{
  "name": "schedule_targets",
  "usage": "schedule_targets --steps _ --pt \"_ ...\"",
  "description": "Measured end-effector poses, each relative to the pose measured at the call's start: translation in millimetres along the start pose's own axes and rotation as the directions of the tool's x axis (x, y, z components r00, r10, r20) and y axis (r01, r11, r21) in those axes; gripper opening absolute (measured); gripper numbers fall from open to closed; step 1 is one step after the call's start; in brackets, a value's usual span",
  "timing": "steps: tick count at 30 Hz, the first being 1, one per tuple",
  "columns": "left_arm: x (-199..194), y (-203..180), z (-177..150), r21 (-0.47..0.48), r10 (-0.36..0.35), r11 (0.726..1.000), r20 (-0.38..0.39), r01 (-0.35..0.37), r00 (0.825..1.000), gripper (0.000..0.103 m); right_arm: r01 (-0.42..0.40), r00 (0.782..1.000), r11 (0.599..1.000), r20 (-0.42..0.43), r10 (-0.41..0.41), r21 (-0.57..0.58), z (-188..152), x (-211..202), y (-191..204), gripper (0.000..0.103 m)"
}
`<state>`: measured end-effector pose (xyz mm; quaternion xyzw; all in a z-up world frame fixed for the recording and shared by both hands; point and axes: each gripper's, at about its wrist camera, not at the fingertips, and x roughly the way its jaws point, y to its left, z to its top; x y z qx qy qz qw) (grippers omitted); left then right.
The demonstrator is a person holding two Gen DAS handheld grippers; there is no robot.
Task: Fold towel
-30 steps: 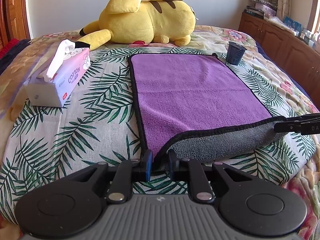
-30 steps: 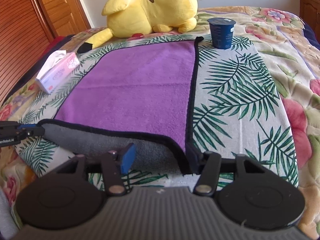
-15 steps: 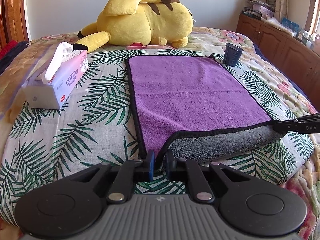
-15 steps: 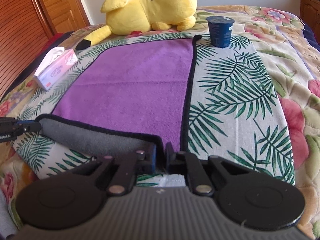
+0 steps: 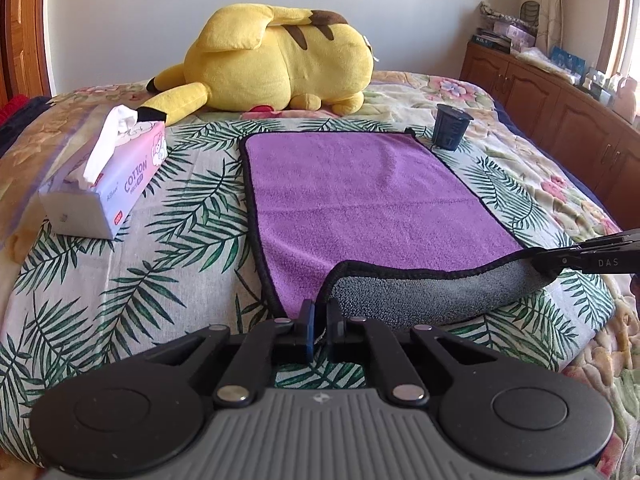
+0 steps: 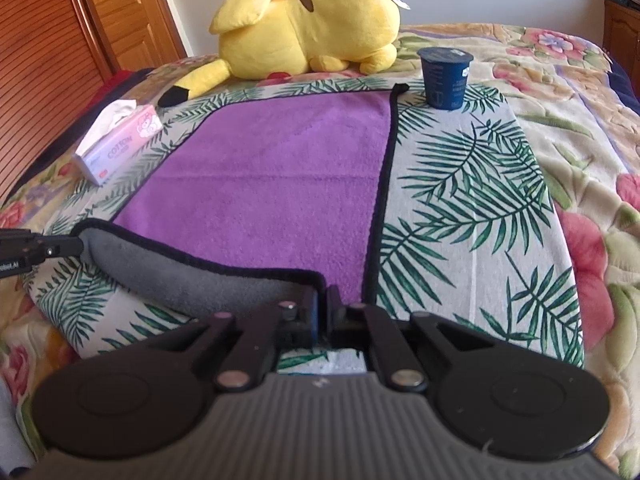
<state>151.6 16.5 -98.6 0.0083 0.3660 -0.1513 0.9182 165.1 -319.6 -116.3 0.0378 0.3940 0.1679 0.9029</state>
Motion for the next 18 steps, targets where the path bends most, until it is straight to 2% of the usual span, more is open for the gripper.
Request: schedule_targets --steps 18 --pt "-9 0 12 -0.012 0.007 1.000 0.071 -0.007 0.997 0.000 -0.006 0.994 1.000 0.107 0.007 -0.007 13 -15 -1 0.005"
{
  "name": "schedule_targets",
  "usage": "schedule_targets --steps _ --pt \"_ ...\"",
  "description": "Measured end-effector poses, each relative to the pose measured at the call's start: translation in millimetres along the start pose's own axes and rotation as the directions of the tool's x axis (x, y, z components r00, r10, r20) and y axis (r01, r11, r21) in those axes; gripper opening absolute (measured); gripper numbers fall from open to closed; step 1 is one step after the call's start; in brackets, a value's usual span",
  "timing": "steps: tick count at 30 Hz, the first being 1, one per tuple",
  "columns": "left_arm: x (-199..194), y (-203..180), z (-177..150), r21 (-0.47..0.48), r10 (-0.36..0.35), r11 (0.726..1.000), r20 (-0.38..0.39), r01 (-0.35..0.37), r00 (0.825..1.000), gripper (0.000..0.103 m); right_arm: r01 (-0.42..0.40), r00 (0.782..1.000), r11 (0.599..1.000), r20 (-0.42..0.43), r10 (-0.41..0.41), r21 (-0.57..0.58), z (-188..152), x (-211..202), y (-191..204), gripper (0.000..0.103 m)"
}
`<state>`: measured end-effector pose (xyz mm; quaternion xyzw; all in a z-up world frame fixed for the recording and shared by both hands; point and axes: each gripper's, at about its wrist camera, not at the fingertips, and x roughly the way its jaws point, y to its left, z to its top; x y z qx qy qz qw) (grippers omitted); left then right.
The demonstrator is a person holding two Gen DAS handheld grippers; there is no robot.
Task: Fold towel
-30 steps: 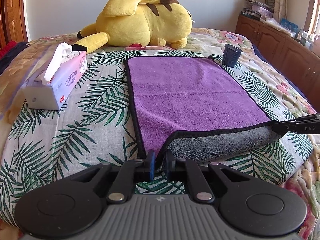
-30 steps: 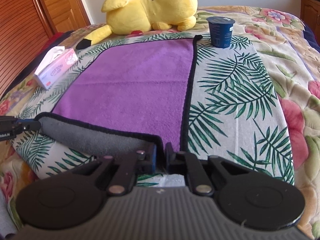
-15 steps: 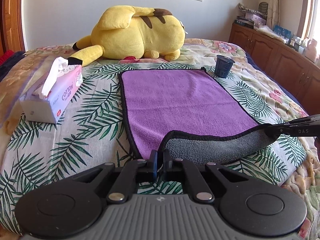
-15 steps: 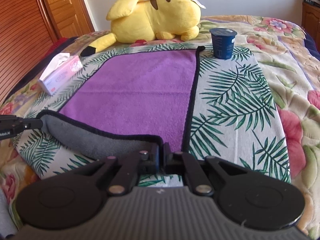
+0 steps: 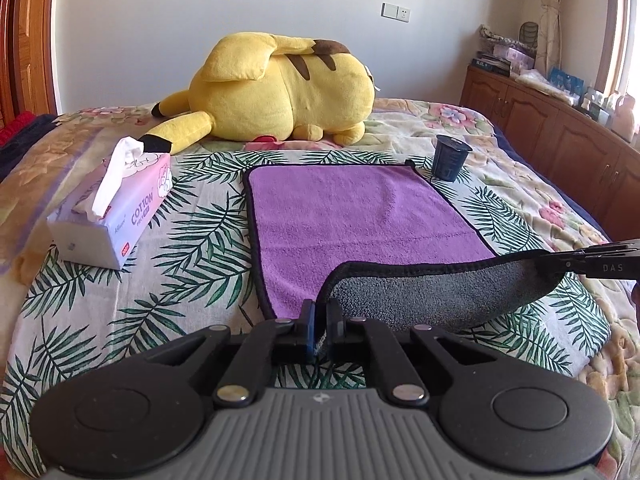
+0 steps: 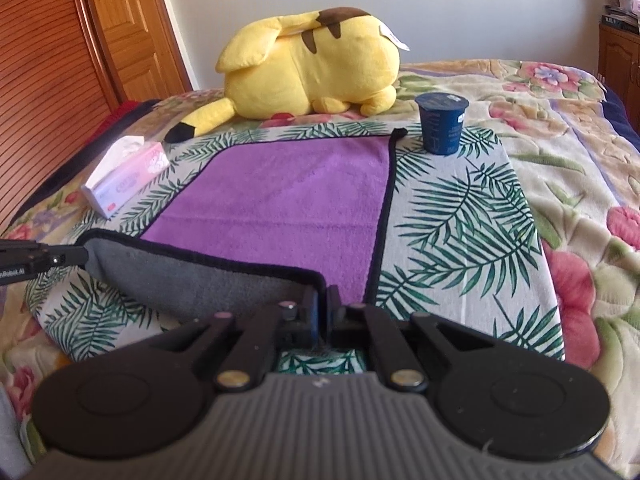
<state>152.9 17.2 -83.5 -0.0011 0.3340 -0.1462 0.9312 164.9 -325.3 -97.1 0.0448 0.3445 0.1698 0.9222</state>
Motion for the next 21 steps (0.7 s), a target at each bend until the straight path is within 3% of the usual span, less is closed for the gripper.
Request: schedule_targets --steps 21 --pt "19 7 10 -0.006 0.009 1.000 0.019 -0.009 1.000 0.000 0.007 0.998 0.998 0.055 -0.004 -0.056 12 13 -2 0.005"
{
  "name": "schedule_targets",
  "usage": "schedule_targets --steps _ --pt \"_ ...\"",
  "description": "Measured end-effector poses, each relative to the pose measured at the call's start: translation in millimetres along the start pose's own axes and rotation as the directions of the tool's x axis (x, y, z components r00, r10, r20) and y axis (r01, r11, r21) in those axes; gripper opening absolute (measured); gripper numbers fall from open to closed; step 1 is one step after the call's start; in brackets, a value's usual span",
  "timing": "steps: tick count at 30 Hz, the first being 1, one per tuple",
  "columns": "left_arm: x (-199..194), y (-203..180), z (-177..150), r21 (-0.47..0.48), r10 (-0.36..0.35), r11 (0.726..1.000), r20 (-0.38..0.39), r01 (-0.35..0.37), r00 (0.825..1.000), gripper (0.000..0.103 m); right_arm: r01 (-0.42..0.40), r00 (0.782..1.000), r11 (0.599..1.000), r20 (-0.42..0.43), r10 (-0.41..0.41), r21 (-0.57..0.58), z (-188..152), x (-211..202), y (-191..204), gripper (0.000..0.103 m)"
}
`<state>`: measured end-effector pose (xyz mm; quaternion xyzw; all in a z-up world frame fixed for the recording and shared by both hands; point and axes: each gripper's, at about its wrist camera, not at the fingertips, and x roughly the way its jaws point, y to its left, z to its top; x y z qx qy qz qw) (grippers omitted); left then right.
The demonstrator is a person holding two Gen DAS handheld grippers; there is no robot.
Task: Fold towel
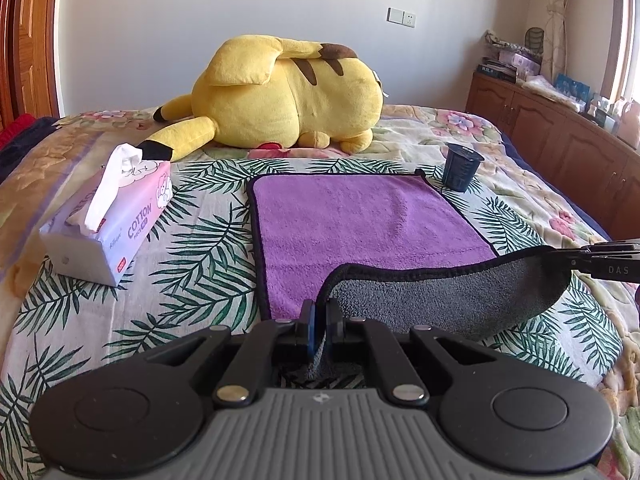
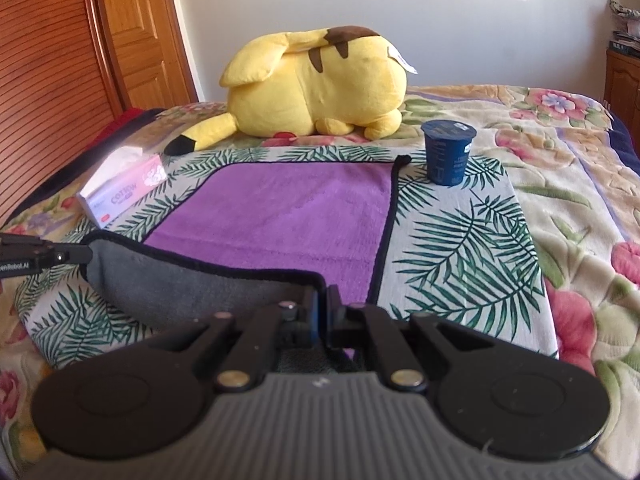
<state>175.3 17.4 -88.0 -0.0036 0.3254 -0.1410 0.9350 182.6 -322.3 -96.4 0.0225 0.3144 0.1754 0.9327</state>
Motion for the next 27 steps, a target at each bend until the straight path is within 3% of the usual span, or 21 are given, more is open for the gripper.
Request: schedule_targets --steps 27 --pt "16 7 29 -0.005 0.008 1.000 0.047 -0.007 0.999 0.000 -0.002 0.997 0.999 0.083 0.005 -0.034 23 10 -2 0.005"
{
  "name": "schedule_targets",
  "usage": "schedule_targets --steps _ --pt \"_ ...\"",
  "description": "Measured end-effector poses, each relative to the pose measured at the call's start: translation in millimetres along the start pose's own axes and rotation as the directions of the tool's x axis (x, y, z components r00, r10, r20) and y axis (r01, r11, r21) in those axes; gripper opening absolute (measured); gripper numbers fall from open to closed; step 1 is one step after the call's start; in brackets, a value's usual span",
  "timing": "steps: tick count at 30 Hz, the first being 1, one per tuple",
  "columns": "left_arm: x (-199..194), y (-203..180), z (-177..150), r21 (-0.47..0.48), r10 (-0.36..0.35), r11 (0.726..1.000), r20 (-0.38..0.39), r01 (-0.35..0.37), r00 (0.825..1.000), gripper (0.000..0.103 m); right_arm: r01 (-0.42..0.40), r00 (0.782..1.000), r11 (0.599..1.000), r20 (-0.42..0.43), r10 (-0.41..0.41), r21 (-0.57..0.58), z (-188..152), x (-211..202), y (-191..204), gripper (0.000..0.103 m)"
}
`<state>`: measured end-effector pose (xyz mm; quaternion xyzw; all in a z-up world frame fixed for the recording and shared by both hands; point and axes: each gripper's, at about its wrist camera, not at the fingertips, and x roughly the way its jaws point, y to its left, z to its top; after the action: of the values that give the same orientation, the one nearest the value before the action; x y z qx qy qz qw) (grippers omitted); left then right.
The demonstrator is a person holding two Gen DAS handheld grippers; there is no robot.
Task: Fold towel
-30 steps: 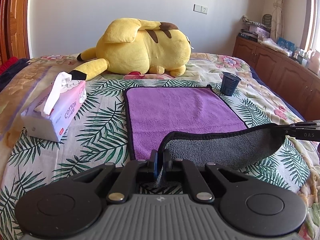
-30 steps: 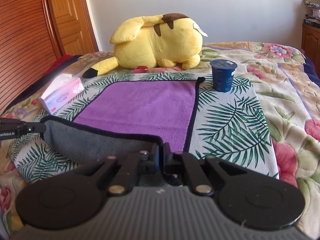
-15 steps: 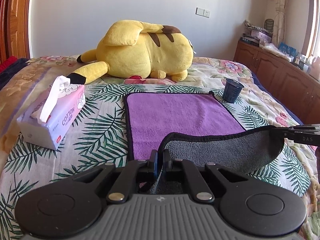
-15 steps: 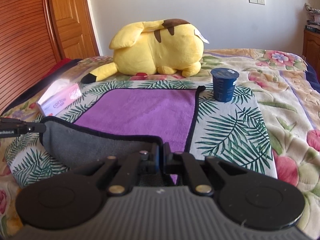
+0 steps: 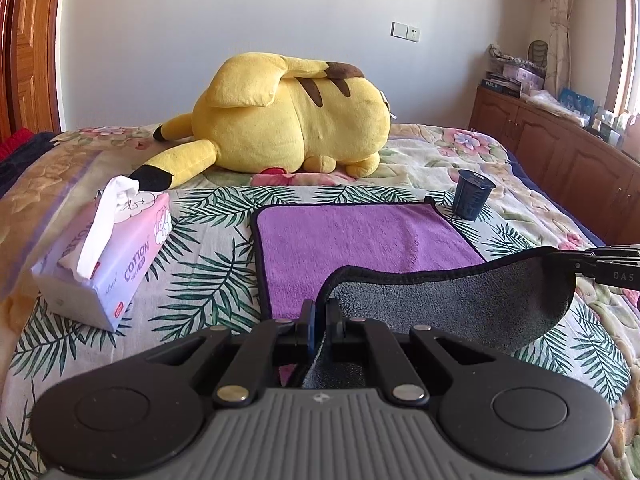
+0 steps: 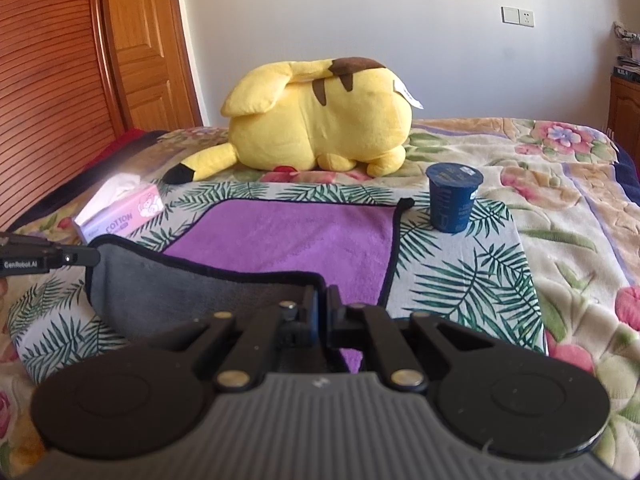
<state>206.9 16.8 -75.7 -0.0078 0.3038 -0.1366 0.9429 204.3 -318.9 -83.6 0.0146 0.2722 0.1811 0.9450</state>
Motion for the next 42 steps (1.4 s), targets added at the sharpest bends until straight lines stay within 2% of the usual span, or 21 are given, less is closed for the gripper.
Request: schedule_targets --steps 22,36,42 --pt "6 -7 18 0.040 -0.010 0.999 0.025 0.009 1.000 0.000 -0.001 0.999 1.000 0.043 0.002 -0.025 15 8 -2 0.005" --pt "5 -2 43 0.038 0.000 0.999 0.061 -0.002 0.998 0.000 0.008 0.996 0.998 0.091 -0.003 -0.056 41 8 2 0.005" --pt "8 -3 58 0.066 0.000 0.998 0.074 -0.004 0.997 0.000 0.015 0.994 0.995 0.110 -0.004 -0.095 55 12 4 0.005"
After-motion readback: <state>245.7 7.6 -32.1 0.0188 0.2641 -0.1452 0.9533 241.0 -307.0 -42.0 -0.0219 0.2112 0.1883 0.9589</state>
